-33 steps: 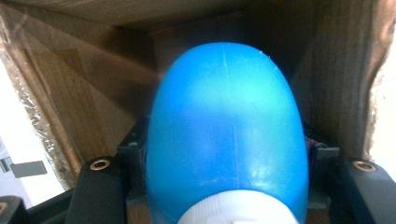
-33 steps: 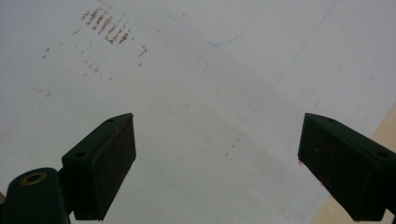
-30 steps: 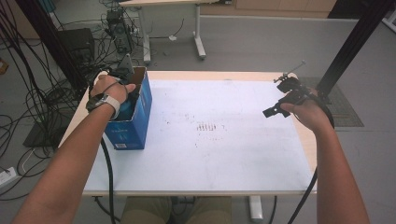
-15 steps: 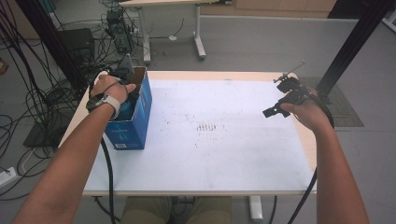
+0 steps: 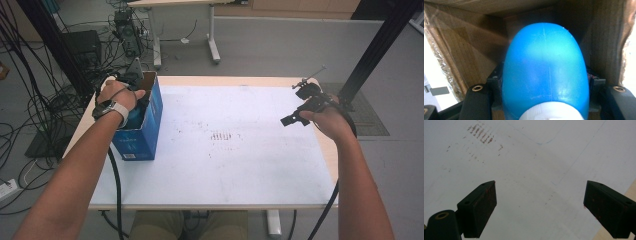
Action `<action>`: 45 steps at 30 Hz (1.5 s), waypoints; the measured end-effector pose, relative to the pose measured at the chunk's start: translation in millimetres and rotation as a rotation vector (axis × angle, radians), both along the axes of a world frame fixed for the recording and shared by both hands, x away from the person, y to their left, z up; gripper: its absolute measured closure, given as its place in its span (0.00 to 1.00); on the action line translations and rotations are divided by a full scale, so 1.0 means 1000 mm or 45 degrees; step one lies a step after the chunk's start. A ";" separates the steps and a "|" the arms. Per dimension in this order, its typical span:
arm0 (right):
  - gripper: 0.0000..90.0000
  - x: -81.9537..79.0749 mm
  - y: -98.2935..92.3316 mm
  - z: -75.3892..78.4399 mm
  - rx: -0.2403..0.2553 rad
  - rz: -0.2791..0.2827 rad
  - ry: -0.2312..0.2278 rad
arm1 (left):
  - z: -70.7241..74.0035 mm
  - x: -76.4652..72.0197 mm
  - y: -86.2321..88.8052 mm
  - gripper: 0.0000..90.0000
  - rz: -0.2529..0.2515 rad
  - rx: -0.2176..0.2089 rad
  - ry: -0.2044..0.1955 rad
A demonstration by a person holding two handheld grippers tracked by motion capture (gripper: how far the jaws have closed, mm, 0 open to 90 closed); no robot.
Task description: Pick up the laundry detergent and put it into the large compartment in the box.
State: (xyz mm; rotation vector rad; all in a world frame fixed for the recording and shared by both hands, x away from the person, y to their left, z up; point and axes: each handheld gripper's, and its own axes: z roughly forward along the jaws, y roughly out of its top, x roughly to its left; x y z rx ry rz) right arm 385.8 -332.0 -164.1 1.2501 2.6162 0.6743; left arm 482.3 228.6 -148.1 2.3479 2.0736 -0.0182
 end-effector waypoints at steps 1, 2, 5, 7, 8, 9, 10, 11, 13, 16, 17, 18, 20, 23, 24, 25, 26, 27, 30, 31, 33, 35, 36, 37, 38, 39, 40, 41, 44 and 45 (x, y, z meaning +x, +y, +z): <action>0.12 0.000 0.000 0.000 0.001 -0.001 0.000 | 0.000 0.000 0.000 0.41 0.001 0.000 -0.001; 0.12 0.000 0.000 0.000 0.001 0.000 0.000 | 0.000 0.000 0.000 0.41 0.000 0.000 0.000; 0.12 0.000 0.000 -0.001 0.001 -0.002 0.002 | 0.000 0.000 0.000 0.41 0.000 -0.001 -0.002; 0.12 0.000 0.000 -0.001 0.000 -0.002 0.002 | 0.000 0.000 0.000 0.41 0.000 -0.002 -0.001; 0.12 0.000 0.000 -0.001 0.000 -0.002 0.001 | 0.000 0.000 0.000 0.41 0.000 -0.001 -0.001; 0.12 0.000 -0.001 -0.001 0.001 -0.002 0.001 | 0.000 0.000 0.000 0.41 -0.001 -0.002 -0.002; 0.12 0.000 -0.001 -0.001 0.000 -0.001 0.002 | 0.000 0.000 0.000 0.41 0.000 -0.002 -0.004; 0.12 0.000 -0.001 -0.001 0.001 -0.002 0.001 | 0.000 0.000 0.000 0.41 0.000 -0.001 -0.006; 0.12 0.000 -0.001 -0.001 0.001 -0.001 0.002 | 0.000 0.000 0.000 0.41 -0.002 0.000 -0.006; 0.12 0.000 -0.001 -0.002 0.002 -0.001 0.003 | 0.000 0.000 0.000 0.41 -0.002 -0.002 -0.007; 0.12 0.000 -0.001 -0.002 0.001 -0.001 0.003 | 0.000 0.000 0.000 0.41 -0.001 -0.003 -0.008; 0.12 0.000 -0.001 -0.002 0.001 -0.002 0.003 | 0.000 0.000 0.000 0.41 -0.002 -0.003 -0.008; 0.12 0.000 0.000 -0.001 0.001 -0.002 0.002 | 0.000 -0.001 0.001 0.41 -0.001 -0.003 -0.013; 0.12 0.000 0.000 -0.002 0.001 -0.001 0.003 | 0.001 -0.002 0.001 0.40 -0.001 -0.003 -0.023; 0.12 0.000 0.000 -0.002 0.001 -0.001 0.003 | 0.001 -0.002 0.001 0.40 -0.001 -0.003 -0.023; 0.12 0.000 0.000 -0.002 0.001 -0.001 0.003 | 0.001 -0.003 0.001 0.39 0.002 -0.002 -0.027; 0.12 0.000 0.000 -0.002 0.001 0.001 0.003 | 0.001 -0.003 0.002 0.37 0.003 -0.003 -0.028; 0.12 0.000 0.000 -0.002 0.001 0.001 0.004 | 0.000 -0.003 0.002 0.36 0.003 -0.003 -0.027; 0.12 0.001 0.001 -0.002 0.001 0.003 0.003 | 0.001 -0.004 0.003 0.36 -0.002 -0.006 -0.029; 0.12 0.001 0.001 -0.002 0.002 0.002 0.004 | 0.001 -0.004 0.003 0.35 -0.003 -0.006 -0.031; 0.12 0.001 0.002 -0.002 -0.002 0.003 0.005 | 0.001 -0.004 0.003 0.34 -0.001 -0.006 -0.034; 0.12 0.001 0.002 -0.001 -0.002 0.006 0.003 | 0.001 -0.004 0.004 0.32 -0.001 -0.006 -0.034; 0.12 0.001 0.002 -0.001 -0.001 0.005 0.004 | 0.001 -0.004 0.005 0.32 -0.001 -0.010 -0.035; 0.12 0.001 0.002 -0.001 -0.002 0.007 0.002 | 0.002 -0.005 0.005 0.32 -0.001 -0.011 -0.039; 0.12 0.001 0.002 -0.001 -0.003 0.007 0.001 | 0.002 -0.005 0.006 0.32 -0.003 -0.015 -0.038; 0.12 0.001 0.002 0.000 -0.002 0.004 0.002 | 0.003 -0.005 0.007 0.32 -0.001 -0.022 -0.040; 0.12 0.001 0.002 0.000 -0.002 0.007 0.001 | 0.004 -0.006 0.008 0.32 -0.002 -0.026 -0.043; 0.12 0.001 0.002 0.000 -0.003 0.006 0.001 | 0.004 -0.005 0.009 0.32 -0.008 -0.030 -0.040; 0.12 0.000 0.003 0.000 -0.002 0.006 0.002 | 0.006 -0.006 0.011 0.32 -0.013 -0.042 -0.040; 0.12 0.000 0.003 0.000 -0.002 0.008 0.001 | 0.007 -0.007 0.012 0.32 -0.014 -0.046 -0.044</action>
